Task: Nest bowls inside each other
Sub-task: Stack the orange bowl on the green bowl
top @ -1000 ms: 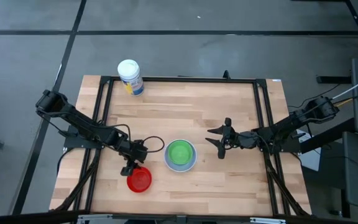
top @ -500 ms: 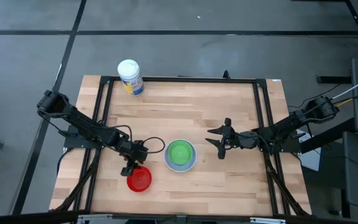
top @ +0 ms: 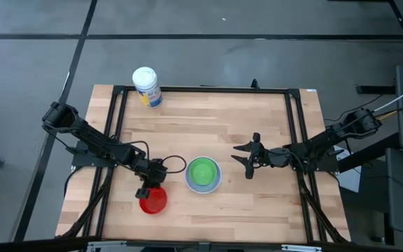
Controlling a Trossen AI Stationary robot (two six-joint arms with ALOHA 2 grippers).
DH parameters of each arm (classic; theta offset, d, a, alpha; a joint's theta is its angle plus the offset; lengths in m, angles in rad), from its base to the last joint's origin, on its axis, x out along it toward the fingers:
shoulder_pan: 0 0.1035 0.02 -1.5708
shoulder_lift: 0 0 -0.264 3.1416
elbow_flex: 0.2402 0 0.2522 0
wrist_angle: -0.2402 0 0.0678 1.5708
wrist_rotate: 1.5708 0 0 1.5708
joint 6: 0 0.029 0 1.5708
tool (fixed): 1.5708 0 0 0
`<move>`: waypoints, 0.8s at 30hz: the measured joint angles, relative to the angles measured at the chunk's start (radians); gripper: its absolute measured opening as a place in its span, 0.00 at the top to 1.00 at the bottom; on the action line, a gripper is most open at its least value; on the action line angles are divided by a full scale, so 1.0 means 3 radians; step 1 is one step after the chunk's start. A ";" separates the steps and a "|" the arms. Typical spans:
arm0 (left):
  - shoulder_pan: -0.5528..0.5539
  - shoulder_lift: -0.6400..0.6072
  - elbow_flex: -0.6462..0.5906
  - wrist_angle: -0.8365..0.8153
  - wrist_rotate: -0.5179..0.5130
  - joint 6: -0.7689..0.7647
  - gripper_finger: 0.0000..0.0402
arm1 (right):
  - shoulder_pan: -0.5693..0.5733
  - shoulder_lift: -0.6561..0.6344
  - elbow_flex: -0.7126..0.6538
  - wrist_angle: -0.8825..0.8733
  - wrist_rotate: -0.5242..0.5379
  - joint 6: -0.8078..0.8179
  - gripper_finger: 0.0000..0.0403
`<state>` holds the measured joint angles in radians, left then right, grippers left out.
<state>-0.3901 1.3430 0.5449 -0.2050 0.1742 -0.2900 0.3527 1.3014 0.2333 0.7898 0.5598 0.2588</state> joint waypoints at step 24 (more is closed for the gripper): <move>0.0961 -0.0400 0.1092 -0.0909 -0.0559 0.1471 0.99 | 0.0001 0.0000 0.0000 0.0008 -0.0036 0.0013 0.56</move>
<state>-0.1017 1.2231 0.8727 -0.4778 0.0065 0.1514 0.3531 1.3014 0.2333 0.7921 0.5489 0.2626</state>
